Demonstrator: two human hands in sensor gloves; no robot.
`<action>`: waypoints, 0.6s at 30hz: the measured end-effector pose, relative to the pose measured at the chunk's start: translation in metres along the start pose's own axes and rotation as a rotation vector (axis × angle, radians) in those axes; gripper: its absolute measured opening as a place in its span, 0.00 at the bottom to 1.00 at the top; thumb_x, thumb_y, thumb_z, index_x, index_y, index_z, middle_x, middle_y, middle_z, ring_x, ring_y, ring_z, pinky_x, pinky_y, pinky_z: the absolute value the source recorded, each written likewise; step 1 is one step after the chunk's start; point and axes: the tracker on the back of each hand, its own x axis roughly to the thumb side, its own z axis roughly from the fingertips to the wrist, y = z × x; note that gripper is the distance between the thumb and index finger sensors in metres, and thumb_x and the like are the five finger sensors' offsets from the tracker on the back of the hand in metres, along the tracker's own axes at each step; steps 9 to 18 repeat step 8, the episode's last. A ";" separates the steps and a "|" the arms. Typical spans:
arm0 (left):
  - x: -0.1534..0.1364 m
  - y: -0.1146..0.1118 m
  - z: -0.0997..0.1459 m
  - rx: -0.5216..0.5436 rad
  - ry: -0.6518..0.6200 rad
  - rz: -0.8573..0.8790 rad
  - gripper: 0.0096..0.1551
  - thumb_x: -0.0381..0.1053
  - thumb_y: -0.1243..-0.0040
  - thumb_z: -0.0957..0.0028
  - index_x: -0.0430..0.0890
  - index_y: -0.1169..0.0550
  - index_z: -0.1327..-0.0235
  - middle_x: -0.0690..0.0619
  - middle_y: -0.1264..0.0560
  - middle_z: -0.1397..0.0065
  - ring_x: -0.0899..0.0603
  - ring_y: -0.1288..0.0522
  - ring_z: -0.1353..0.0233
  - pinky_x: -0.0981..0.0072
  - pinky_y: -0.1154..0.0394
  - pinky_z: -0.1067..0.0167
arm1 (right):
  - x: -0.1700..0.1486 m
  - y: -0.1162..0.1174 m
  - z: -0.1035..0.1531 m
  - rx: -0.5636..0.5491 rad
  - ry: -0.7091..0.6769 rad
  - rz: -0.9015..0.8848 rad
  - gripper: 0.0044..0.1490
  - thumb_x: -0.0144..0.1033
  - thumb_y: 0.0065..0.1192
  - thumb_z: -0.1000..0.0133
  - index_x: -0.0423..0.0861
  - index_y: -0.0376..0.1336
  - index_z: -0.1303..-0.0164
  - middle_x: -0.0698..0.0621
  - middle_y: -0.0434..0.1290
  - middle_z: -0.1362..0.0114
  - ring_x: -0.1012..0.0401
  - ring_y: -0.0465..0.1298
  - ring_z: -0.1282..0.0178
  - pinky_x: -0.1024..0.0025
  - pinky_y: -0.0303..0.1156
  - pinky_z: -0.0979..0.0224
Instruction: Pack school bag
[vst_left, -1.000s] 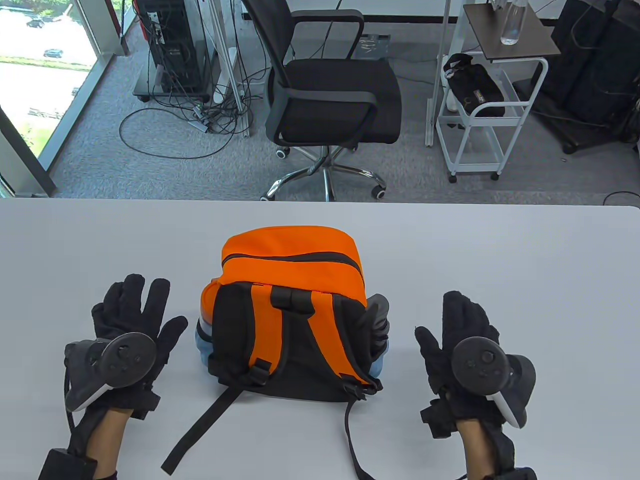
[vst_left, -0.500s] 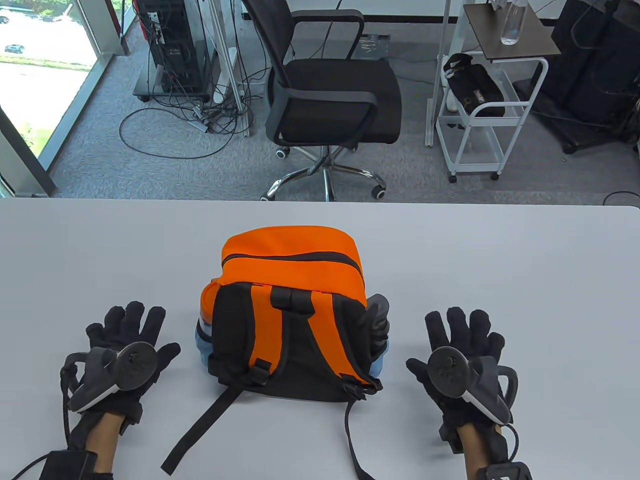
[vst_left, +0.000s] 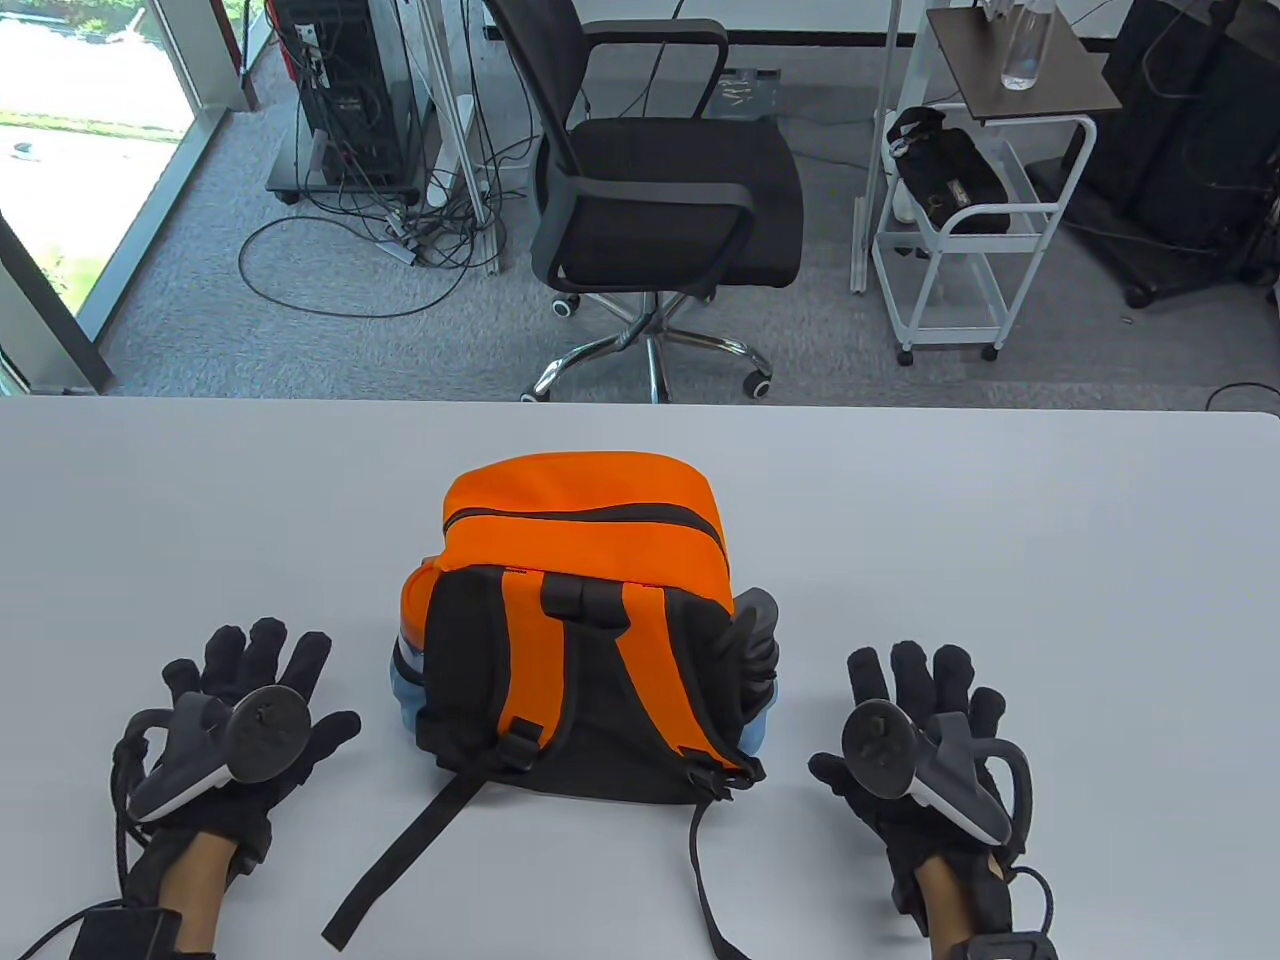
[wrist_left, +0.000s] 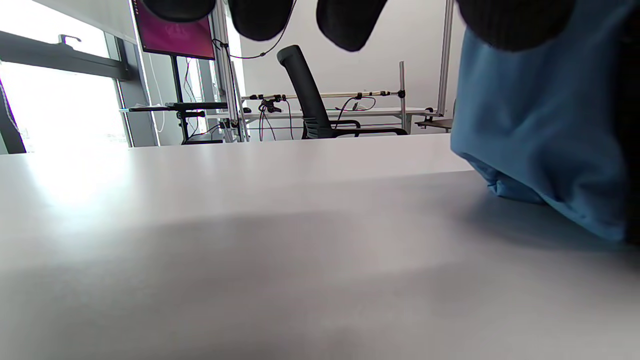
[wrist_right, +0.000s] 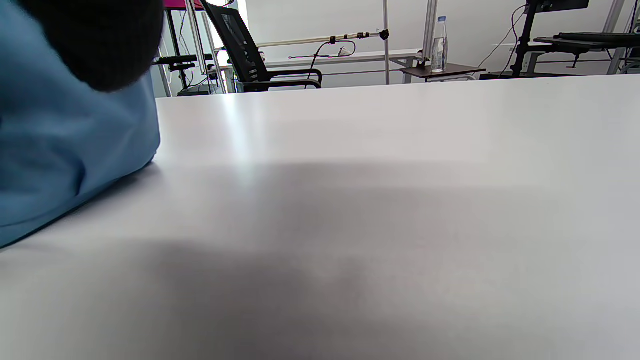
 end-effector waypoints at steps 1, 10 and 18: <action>0.000 0.000 0.000 -0.004 0.000 0.001 0.53 0.75 0.54 0.46 0.46 0.40 0.11 0.28 0.46 0.12 0.15 0.45 0.20 0.11 0.45 0.35 | 0.000 0.000 0.000 0.006 0.000 -0.003 0.64 0.63 0.60 0.52 0.46 0.35 0.17 0.30 0.35 0.14 0.24 0.32 0.22 0.17 0.37 0.29; 0.000 -0.001 -0.001 -0.014 0.002 0.037 0.54 0.75 0.55 0.46 0.45 0.40 0.12 0.27 0.46 0.13 0.15 0.45 0.21 0.11 0.46 0.35 | 0.001 0.002 0.000 0.054 0.006 -0.029 0.64 0.62 0.60 0.52 0.44 0.35 0.17 0.29 0.35 0.14 0.24 0.33 0.22 0.17 0.37 0.29; 0.000 -0.001 -0.001 -0.014 0.002 0.037 0.54 0.75 0.55 0.46 0.45 0.40 0.12 0.27 0.46 0.13 0.15 0.45 0.21 0.11 0.46 0.35 | 0.001 0.002 0.000 0.054 0.006 -0.029 0.64 0.62 0.60 0.52 0.44 0.35 0.17 0.29 0.35 0.14 0.24 0.33 0.22 0.17 0.37 0.29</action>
